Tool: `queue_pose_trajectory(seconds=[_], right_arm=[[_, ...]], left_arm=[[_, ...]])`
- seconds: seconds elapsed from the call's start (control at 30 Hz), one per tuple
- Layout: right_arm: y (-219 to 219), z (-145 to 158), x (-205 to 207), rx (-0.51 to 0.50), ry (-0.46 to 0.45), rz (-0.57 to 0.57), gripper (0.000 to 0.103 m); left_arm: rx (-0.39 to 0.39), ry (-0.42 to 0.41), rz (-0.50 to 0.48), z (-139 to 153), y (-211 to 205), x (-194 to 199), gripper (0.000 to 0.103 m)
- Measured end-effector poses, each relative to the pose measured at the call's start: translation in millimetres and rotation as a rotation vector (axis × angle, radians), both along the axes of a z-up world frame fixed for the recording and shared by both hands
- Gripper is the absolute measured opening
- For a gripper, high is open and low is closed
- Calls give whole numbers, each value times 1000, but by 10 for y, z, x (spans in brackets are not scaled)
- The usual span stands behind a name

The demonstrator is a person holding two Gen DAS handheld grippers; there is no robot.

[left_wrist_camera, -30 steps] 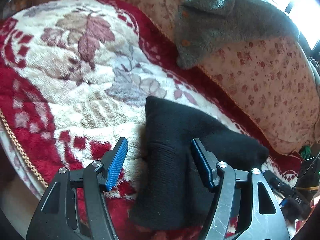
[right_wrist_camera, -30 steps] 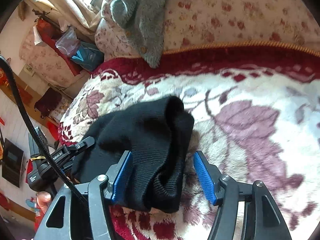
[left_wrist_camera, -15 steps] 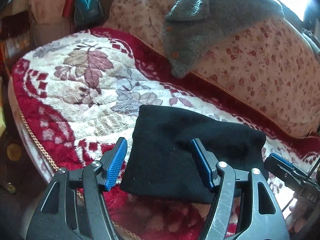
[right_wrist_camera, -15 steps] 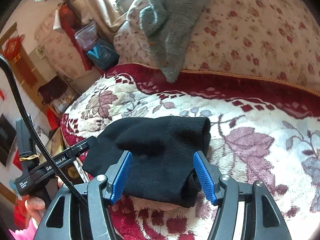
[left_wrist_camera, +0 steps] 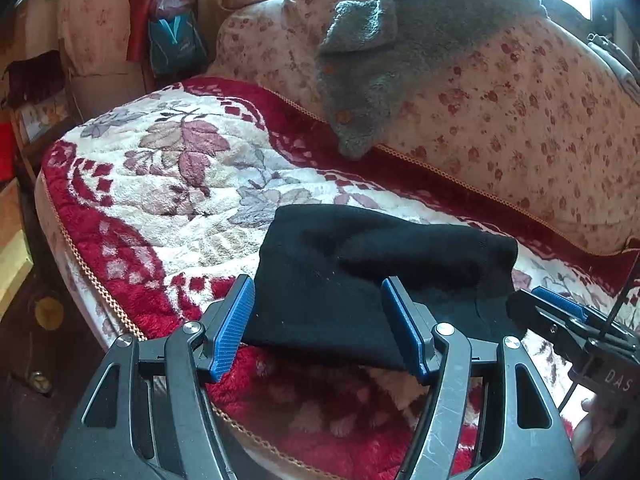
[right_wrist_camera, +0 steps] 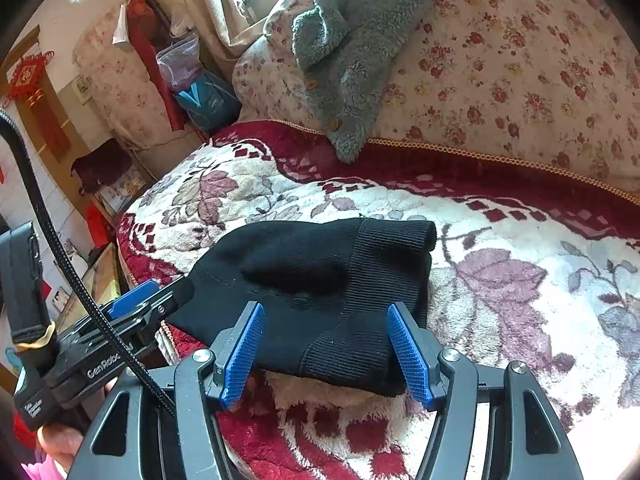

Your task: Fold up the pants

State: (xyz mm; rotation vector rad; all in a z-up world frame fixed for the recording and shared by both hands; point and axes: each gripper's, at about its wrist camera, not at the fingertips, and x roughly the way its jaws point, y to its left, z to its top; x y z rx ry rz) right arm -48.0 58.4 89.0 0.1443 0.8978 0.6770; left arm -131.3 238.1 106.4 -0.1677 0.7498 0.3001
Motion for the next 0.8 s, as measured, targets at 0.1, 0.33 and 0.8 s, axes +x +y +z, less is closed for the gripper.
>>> queue_pose_trajectory(seconds=[0.1,0.33,0.8], right_arm=[[-30,21,-20,3,-4,-6,62],[-77,46,-61,6,-7,-13,62],[-101,25,-83,15,7,-11,62]], left_arm=[[4,0,-3,8,-42,-32,66],[16,2,1,23,-108,-71,66],[35,5,11,51,-152,-126,66]])
